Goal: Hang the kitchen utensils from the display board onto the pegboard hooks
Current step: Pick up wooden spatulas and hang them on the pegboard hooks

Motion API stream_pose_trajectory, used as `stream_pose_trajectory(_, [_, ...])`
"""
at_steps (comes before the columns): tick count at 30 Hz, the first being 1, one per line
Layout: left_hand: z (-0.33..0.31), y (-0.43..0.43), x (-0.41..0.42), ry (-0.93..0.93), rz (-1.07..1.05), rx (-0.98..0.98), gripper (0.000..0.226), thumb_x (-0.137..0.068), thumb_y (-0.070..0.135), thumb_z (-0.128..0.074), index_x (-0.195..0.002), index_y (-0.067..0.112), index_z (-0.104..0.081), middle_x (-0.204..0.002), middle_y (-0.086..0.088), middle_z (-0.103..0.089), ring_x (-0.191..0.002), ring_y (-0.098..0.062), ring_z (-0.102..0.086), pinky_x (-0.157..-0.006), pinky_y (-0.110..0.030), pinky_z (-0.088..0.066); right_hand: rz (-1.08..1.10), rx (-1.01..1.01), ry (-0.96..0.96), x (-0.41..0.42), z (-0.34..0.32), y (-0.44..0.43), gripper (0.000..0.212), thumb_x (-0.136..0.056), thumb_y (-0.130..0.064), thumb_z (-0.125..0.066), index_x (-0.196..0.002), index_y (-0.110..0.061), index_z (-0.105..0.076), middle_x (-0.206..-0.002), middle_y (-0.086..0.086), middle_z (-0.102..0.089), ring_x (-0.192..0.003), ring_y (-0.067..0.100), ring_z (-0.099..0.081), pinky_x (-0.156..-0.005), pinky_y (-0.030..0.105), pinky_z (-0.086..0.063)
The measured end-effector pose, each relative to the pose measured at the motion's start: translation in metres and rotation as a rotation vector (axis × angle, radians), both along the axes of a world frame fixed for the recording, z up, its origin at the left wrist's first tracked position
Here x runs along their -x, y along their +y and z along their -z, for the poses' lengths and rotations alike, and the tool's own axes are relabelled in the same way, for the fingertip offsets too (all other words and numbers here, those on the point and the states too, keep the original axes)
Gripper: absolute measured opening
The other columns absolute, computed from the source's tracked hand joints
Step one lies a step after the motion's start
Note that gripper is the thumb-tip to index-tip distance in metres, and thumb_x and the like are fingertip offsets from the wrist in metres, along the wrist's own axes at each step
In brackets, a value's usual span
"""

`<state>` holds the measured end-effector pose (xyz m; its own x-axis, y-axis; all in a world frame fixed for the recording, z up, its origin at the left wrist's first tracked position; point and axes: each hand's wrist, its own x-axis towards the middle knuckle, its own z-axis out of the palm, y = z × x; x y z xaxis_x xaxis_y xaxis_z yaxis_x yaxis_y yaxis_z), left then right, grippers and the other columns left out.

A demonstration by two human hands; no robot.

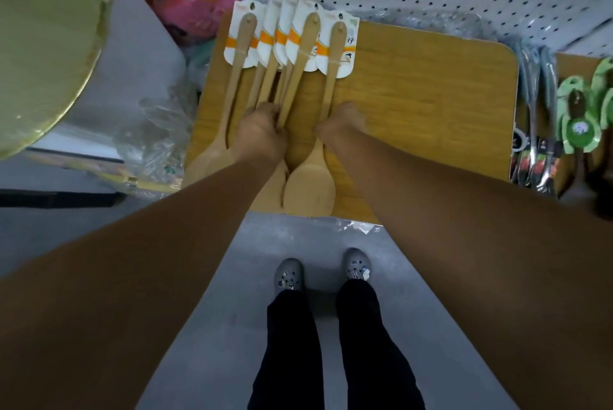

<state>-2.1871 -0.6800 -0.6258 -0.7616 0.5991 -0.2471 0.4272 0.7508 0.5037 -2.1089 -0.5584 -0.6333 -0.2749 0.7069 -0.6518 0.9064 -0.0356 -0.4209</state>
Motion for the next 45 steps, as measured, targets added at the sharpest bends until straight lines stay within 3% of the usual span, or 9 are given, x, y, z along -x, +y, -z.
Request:
stream_pose_trajectory(5, [-0.015,0.002,0.005,-0.213,-0.133,0.006,0.025,-0.086,0.021,-0.07,-0.11,0.016,-0.066,-0.106,0.0,-0.067,-0.102,-0.018,-0.062,-0.09,-0.027,-0.05,0.32,0.487,0.131,-0.023,-0.025,0.012,0.024,-0.086,-0.005,-0.075,-0.105,0.0,-0.062,-0.111,0.016,-0.071,-0.088,0.02,-0.071,-0.061,0.032,-0.06])
stream_pose_trajectory(8, [-0.022,0.002,-0.001,-0.3,-0.194,-0.023,0.02,-0.085,0.021,-0.074,-0.103,0.014,-0.068,-0.096,0.003,-0.064,-0.092,-0.011,-0.059,-0.083,-0.019,-0.045,0.393,0.562,0.271,-0.05,-0.046,0.005,0.046,-0.085,0.0,-0.074,-0.127,0.001,-0.055,-0.117,0.019,-0.069,-0.105,0.028,-0.069,-0.084,0.04,-0.06])
stream_pose_trajectory(12, [-0.036,-0.003,-0.015,-0.47,-0.248,-0.037,0.016,-0.083,0.013,-0.076,-0.097,0.016,-0.067,-0.097,0.0,-0.065,-0.092,-0.013,-0.06,-0.08,-0.018,-0.045,0.472,0.502,0.392,-0.097,-0.065,-0.012,0.052,-0.084,0.002,-0.075,-0.131,0.001,-0.054,-0.116,0.023,-0.069,-0.093,0.027,-0.068,-0.074,0.036,-0.06])
stream_pose_trajectory(18, [-0.069,-0.032,-0.059,-0.635,-0.165,-0.065,0.025,-0.075,0.004,-0.081,-0.095,0.011,-0.07,-0.097,-0.007,-0.069,-0.094,-0.021,-0.067,-0.094,-0.035,-0.055,0.601,0.442,0.512,-0.192,-0.097,-0.064,0.017,-0.091,0.003,-0.065,-0.108,0.005,-0.062,-0.093,0.021,-0.068,-0.073,0.026,-0.068,-0.069,0.035,-0.063])
stream_pose_trajectory(25, [-0.149,-0.036,-0.159,-0.881,0.064,-0.114,0.032,-0.083,0.0,-0.073,-0.113,0.009,-0.065,-0.089,0.004,-0.068,-0.066,-0.003,-0.064,-0.062,-0.019,-0.052,0.878,0.299,0.692,-0.332,-0.171,-0.124,0.017,-0.093,0.014,-0.052,-0.099,0.003,-0.064,-0.089,0.017,-0.064,-0.078,0.027,-0.066,-0.071,0.031,-0.062])
stream_pose_trajectory(30, [-0.195,-0.016,-0.256,-1.014,0.249,-0.159,0.03,-0.079,-0.007,-0.073,-0.097,0.016,-0.067,-0.095,-0.007,-0.072,-0.096,-0.031,-0.068,-0.087,-0.04,-0.056,1.029,0.055,0.783,-0.425,-0.227,-0.133,0.032,-0.091,0.018,-0.054,-0.122,0.01,-0.055,-0.09,0.02,-0.066,-0.068,0.023,-0.069,-0.068,0.03,-0.062])
stream_pose_trajectory(33, [-0.218,0.001,-0.315,-1.044,0.342,-0.203,0.031,-0.079,-0.006,-0.074,-0.1,0.016,-0.069,-0.096,-0.004,-0.073,-0.096,-0.026,-0.069,-0.084,-0.038,-0.058,1.069,-0.061,0.848,-0.478,-0.254,-0.128,0.03,-0.092,0.013,-0.056,-0.123,0.011,-0.056,-0.093,0.018,-0.07,-0.072,0.024,-0.072,-0.072,0.031,-0.062])
stream_pose_trajectory(36, [-0.252,0.017,-0.388,-1.061,0.431,-0.276,0.035,-0.081,-0.006,-0.072,-0.11,0.015,-0.068,-0.097,-0.001,-0.072,-0.092,-0.016,-0.069,-0.068,-0.021,-0.055,1.147,-0.157,0.919,-0.546,-0.282,-0.129,0.031,-0.093,0.009,-0.058,-0.125,0.008,-0.057,-0.096,0.017,-0.073,-0.079,0.028,-0.072,-0.074,0.031,-0.06])
stream_pose_trajectory(45, [-0.336,0.051,-0.593,-1.146,0.697,-0.433,0.045,-0.08,-0.01,-0.07,-0.122,0.005,-0.064,-0.111,-0.009,-0.072,-0.099,-0.016,-0.068,-0.079,-0.022,-0.056,1.164,-0.47,0.971,-0.721,-0.385,-0.135,0.03,-0.091,0.012,-0.058,-0.097,-0.015,-0.069,-0.09,0.01,-0.075,-0.082,0.026,-0.074,-0.085,0.041,-0.06])
